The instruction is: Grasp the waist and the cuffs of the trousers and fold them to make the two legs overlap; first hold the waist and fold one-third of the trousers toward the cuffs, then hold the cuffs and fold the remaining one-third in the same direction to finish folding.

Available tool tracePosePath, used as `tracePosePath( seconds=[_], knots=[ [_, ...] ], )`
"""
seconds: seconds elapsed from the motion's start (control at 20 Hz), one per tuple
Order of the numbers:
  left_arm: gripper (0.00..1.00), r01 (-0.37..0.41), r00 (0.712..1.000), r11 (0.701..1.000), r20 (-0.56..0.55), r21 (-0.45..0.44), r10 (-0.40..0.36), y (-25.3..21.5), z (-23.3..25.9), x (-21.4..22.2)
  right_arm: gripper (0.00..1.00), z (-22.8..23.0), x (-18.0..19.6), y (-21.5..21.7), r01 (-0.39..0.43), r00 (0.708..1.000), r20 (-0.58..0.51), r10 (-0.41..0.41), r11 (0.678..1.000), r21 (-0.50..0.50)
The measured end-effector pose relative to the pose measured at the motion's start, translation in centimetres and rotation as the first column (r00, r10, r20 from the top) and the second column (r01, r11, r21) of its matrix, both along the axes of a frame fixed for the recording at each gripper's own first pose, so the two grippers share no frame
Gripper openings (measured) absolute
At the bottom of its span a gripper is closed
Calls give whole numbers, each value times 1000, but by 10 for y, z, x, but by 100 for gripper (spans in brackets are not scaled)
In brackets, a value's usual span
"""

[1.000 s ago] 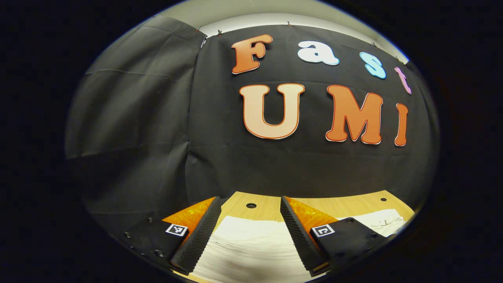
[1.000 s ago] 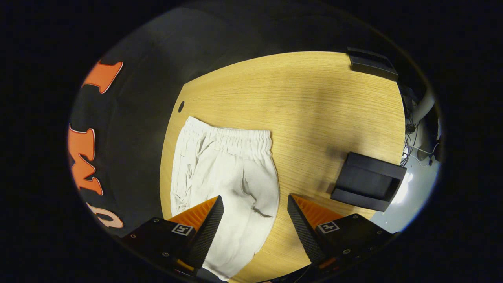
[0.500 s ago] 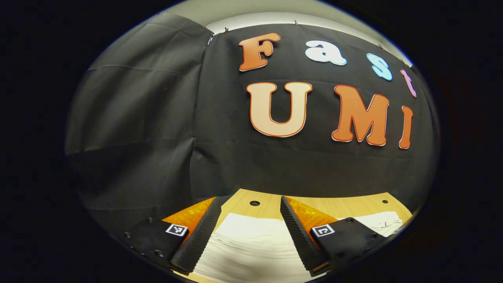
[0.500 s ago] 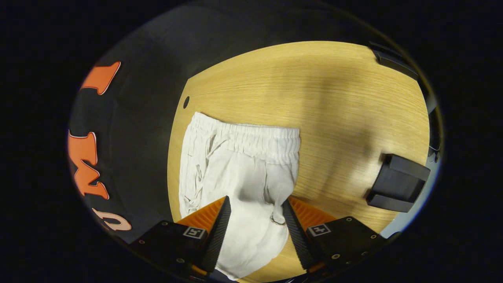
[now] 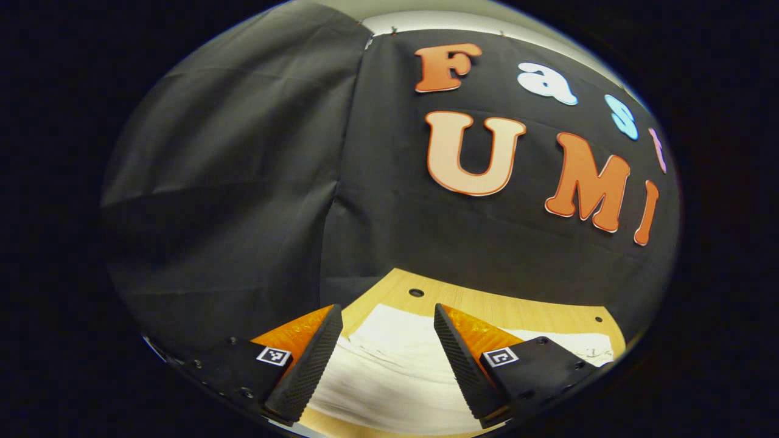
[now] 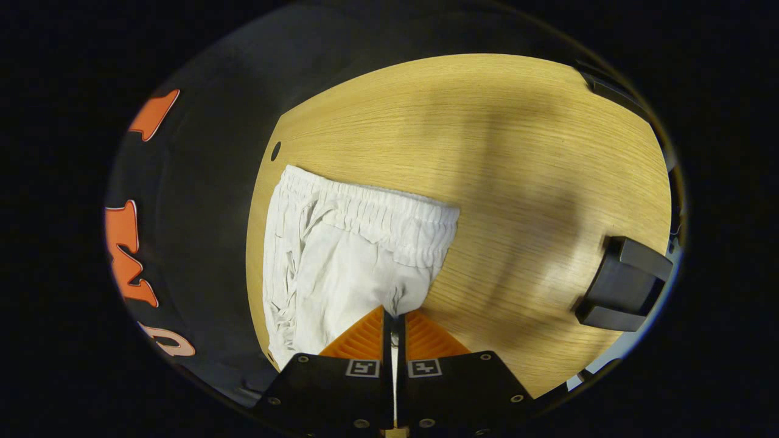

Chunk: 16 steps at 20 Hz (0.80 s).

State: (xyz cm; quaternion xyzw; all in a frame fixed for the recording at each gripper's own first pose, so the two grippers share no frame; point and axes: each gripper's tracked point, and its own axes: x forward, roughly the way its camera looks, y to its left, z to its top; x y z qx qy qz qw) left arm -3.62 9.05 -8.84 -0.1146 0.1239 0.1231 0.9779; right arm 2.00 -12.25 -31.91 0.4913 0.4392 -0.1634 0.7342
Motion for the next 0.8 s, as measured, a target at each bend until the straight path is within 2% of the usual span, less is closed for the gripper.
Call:
tracePosePath(
  seconds=[0.1, 0.15, 0.25, 0.3, 0.35, 0.45, 0.55, 0.65, 0.7, 0.8],
  knots=[
    [99, -36, 999, 989, -40, -143, 31, 10, -28, -16, 2, 0, 0, 0, -1, 1000, -5, 1, 1000, 2],
    [99, -59, 997, 973, -53, -221, 48, 16, -38, -21, 2, 0, 0, 1, -6, 1000, -6, 6, 1000, 1],
    [99, -96, 994, 924, -87, -371, 68, 20, -66, -31, 2, -1, -1, 1, -14, 1000, -10, 14, 1000, -2],
    [95, -119, 990, 901, -118, -417, 77, 24, -81, -35, 2, -1, -1, 1, -16, 1000, -13, 16, 1000, -3],
    [99, -145, 985, 881, -150, -450, 85, 23, -98, -43, 2, -1, -1, 1, -17, 1000, -16, 17, 1000, -2],
    [99, -214, 970, 836, -212, -505, 120, 28, -126, -54, 2, -1, -2, 1, -23, 999, -23, 23, 1000, -2],
    [99, -307, 941, 766, -302, -565, 155, 36, -156, -69, 2, -1, -2, 1, -22, 999, -27, 22, 1000, 3],
    [99, -394, 912, 673, -359, -626, 200, 49, -183, -85, 3, -1, -1, 2, -22, 999, -24, 22, 1000, 9],
    [99, -425, 899, 636, -384, -644, 211, 53, -195, -93, 2, -1, -2, 2, -19, 1000, -23, 19, 1000, 14],
    [99, -462, 881, 583, -423, -669, 213, 53, -199, -104, 2, -1, -2, 3, -7, 1000, -26, 7, 1000, 27]
  ],
)
